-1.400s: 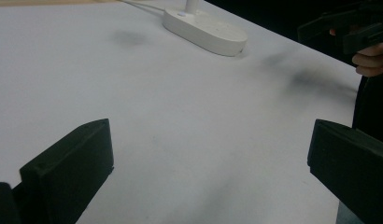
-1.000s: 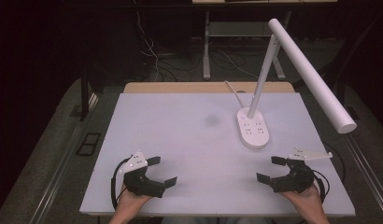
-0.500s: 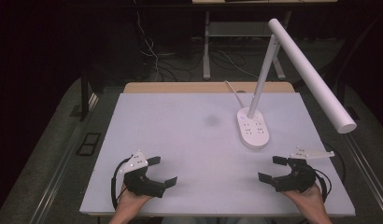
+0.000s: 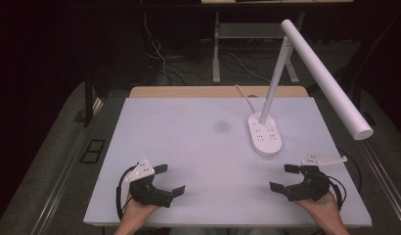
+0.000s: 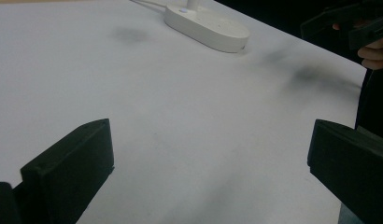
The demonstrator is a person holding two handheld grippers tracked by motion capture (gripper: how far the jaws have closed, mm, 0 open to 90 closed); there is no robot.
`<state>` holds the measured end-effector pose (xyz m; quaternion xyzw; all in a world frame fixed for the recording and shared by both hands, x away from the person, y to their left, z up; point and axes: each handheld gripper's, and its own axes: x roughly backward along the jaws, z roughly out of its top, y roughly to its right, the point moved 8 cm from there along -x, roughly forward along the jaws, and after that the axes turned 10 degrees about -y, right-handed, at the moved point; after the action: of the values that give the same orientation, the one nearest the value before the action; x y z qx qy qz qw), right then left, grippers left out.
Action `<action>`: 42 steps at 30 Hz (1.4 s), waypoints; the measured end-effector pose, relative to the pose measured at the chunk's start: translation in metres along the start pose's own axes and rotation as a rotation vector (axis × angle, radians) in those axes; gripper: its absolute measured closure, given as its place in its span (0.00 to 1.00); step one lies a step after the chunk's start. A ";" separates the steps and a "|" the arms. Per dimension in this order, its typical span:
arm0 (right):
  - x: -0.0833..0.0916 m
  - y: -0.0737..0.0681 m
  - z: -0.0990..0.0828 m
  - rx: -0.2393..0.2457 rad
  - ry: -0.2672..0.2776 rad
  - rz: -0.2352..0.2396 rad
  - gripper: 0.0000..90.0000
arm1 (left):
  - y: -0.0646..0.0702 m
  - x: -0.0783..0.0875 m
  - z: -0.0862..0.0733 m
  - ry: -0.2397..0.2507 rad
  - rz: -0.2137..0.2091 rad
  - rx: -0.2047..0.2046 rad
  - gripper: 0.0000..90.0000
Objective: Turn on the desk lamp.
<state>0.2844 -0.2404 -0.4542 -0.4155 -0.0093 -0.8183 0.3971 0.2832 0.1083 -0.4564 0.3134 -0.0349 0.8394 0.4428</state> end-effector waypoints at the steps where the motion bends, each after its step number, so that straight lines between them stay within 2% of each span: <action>1: 0.000 0.000 0.001 -0.004 -0.008 0.004 0.01 | 0.000 0.000 0.000 -0.001 0.000 0.000 0.00; 2: -0.001 0.001 0.002 0.008 -0.008 0.000 0.01 | -0.001 0.000 0.000 -0.003 0.003 0.001 0.00; 13: -0.005 0.003 0.014 0.022 -0.024 0.005 0.01 | -0.001 0.000 -0.001 -0.003 0.003 0.007 0.00; 21: -0.006 0.008 0.021 0.013 -0.035 0.014 0.01 | -0.001 0.000 -0.001 -0.003 0.008 0.011 0.00; 42: 0.001 0.020 0.061 0.053 -0.075 -0.013 0.01 | -0.002 0.000 -0.001 0.002 0.009 0.016 0.00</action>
<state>0.3387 -0.2336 -0.4201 -0.4353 -0.0487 -0.8041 0.4020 0.2842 0.1098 -0.4573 0.3162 -0.0290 0.8419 0.4364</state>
